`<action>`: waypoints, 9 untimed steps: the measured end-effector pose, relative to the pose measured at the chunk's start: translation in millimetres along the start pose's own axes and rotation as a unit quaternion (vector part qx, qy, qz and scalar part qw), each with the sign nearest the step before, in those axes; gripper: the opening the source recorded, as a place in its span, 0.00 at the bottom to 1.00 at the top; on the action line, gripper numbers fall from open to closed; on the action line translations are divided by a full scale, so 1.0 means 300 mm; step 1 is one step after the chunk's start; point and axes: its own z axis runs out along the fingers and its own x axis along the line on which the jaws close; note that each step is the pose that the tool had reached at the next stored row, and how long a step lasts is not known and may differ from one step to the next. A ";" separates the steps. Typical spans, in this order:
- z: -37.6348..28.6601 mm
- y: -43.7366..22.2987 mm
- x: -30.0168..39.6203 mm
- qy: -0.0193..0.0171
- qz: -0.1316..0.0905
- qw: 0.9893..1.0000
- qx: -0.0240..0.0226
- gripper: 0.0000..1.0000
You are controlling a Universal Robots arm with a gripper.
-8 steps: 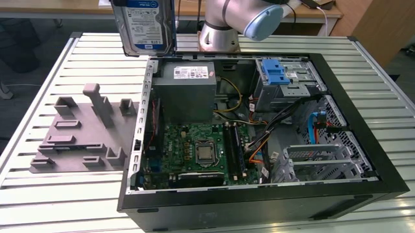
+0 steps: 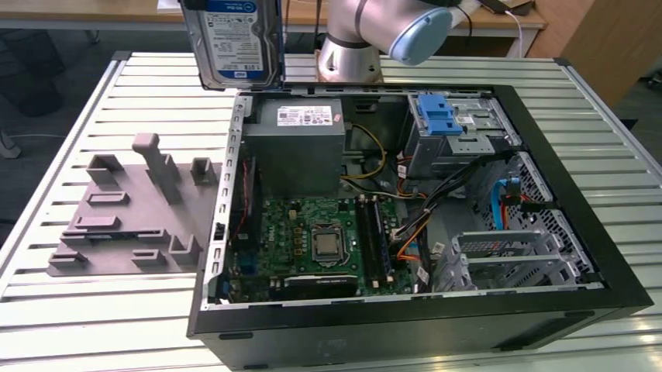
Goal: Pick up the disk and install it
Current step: 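Pick up the disk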
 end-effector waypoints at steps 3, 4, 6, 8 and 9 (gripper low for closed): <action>0.000 -0.007 0.000 0.000 0.000 1.000 0.000 0.36; 0.000 -0.009 0.000 0.000 0.000 1.000 0.000 0.36; 0.000 -0.013 0.000 0.000 0.000 1.000 0.000 0.36; 0.000 -0.017 0.000 0.000 0.000 1.000 0.000 0.36; 0.000 -0.019 0.000 0.000 0.000 1.000 0.000 0.36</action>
